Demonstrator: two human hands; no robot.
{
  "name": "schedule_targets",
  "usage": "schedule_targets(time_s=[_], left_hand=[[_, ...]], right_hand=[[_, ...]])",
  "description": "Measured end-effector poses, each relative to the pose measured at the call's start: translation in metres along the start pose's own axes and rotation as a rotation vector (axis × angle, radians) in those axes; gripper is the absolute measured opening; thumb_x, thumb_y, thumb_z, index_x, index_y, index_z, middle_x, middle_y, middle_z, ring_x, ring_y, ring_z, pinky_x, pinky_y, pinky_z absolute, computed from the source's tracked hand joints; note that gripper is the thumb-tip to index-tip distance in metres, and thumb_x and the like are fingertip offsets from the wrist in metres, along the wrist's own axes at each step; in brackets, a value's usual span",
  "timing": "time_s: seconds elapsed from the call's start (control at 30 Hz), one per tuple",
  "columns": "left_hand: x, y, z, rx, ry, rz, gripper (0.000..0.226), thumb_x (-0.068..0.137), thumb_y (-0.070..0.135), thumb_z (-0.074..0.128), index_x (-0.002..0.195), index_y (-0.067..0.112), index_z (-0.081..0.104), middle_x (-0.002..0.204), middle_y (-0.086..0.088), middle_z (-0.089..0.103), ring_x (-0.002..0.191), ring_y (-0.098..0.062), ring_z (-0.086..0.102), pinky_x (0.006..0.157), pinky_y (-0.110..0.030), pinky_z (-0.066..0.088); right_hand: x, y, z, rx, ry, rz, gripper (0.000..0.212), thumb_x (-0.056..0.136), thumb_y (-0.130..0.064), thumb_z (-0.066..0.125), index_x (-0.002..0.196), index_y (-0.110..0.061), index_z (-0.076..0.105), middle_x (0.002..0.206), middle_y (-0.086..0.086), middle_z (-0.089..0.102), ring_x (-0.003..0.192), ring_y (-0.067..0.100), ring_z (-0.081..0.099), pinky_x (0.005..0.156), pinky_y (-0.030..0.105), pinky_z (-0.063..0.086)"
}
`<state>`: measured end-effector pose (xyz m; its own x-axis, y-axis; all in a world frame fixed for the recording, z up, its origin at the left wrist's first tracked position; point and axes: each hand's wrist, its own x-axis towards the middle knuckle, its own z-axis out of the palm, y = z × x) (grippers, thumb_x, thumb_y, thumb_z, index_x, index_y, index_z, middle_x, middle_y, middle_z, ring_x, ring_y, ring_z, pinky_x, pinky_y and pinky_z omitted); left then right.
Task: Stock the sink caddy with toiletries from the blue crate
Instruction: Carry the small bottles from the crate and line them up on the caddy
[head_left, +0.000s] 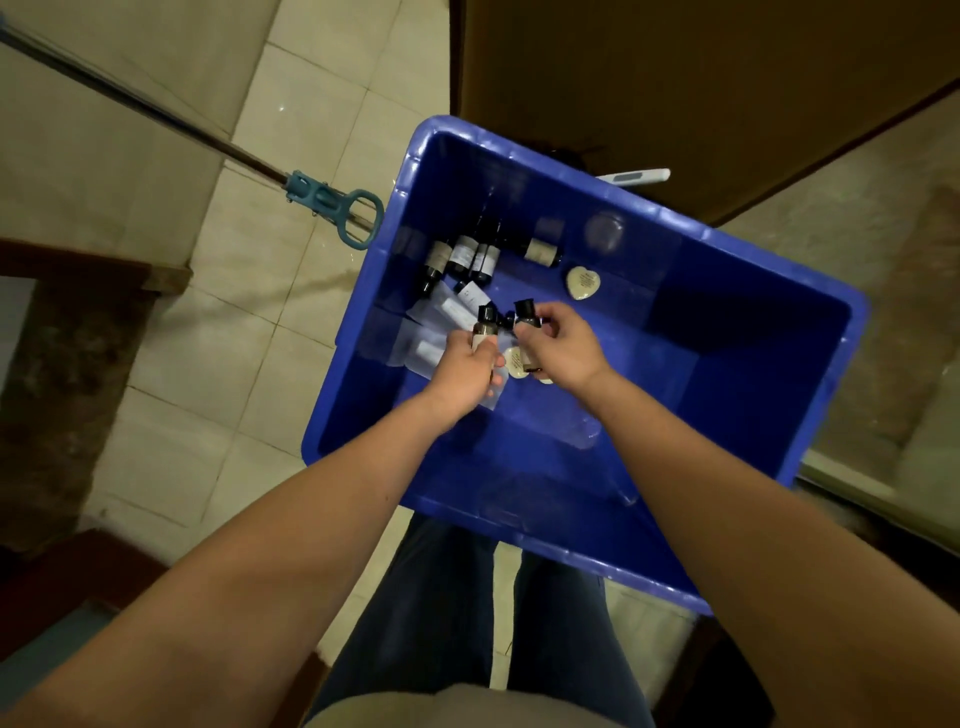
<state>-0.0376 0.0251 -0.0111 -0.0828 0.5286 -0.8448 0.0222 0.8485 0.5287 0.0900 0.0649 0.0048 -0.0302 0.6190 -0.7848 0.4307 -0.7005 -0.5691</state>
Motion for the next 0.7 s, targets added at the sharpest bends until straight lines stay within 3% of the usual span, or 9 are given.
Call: schedule_targets(time_s=[0.1, 0.23, 0.37, 0.57, 0.7], left_hand=[[-0.022, 0.015, 0.006, -0.032, -0.031, 0.004, 0.009, 0.104, 0.019, 0.038, 0.096, 0.019, 0.041, 0.082, 0.000, 0.055, 0.057, -0.008, 0.049, 0.047, -0.018, 0.042], [-0.051, 0.033, 0.012, -0.021, -0.088, 0.003, 0.007, 0.103, 0.021, 0.041, 0.107, 0.016, 0.043, 0.083, -0.002, 0.056, 0.058, -0.011, 0.051, 0.052, -0.024, 0.041], [-0.081, 0.054, 0.021, 0.026, -0.147, 0.073, 0.009, 0.102, 0.026, 0.041, 0.096, 0.022, 0.046, 0.078, -0.002, 0.056, 0.057, -0.012, 0.050, 0.057, -0.026, 0.041], [-0.124, 0.084, 0.044, 0.076, -0.289, 0.164, 0.020, 0.103, 0.040, 0.039, 0.106, 0.023, 0.050, 0.073, 0.000, 0.059, 0.052, -0.009, 0.053, 0.053, -0.024, 0.045], [-0.148, 0.099, 0.062, 0.136, -0.371, 0.217, 0.028, 0.104, 0.036, 0.037, 0.123, 0.017, 0.045, 0.079, -0.004, 0.061, 0.060, -0.013, 0.056, 0.057, -0.027, 0.045]], right_hand=[[-0.028, -0.004, -0.010, 0.174, 0.004, 0.043, 0.020, 0.098, -0.024, 0.058, 0.114, -0.013, 0.056, 0.081, -0.004, 0.055, 0.077, 0.011, 0.057, 0.066, 0.031, 0.057], [-0.063, -0.011, -0.033, 0.391, -0.021, 0.110, 0.021, 0.098, -0.026, 0.058, 0.116, -0.015, 0.056, 0.095, 0.002, 0.059, 0.083, 0.015, 0.060, 0.068, 0.032, 0.058], [-0.101, -0.016, -0.060, 0.505, -0.032, 0.095, 0.024, 0.098, -0.026, 0.058, 0.119, -0.014, 0.055, 0.095, 0.005, 0.060, 0.085, 0.018, 0.061, 0.072, 0.035, 0.060], [-0.155, -0.013, -0.095, 0.663, -0.002, 0.056, 0.028, 0.095, -0.028, 0.062, 0.118, -0.015, 0.056, 0.110, 0.012, 0.064, 0.087, 0.020, 0.064, 0.075, 0.041, 0.060], [-0.188, -0.005, -0.114, 0.791, 0.038, 0.048, 0.025, 0.094, -0.028, 0.064, 0.115, -0.017, 0.058, 0.118, 0.014, 0.067, 0.104, 0.027, 0.066, 0.082, 0.046, 0.059]])
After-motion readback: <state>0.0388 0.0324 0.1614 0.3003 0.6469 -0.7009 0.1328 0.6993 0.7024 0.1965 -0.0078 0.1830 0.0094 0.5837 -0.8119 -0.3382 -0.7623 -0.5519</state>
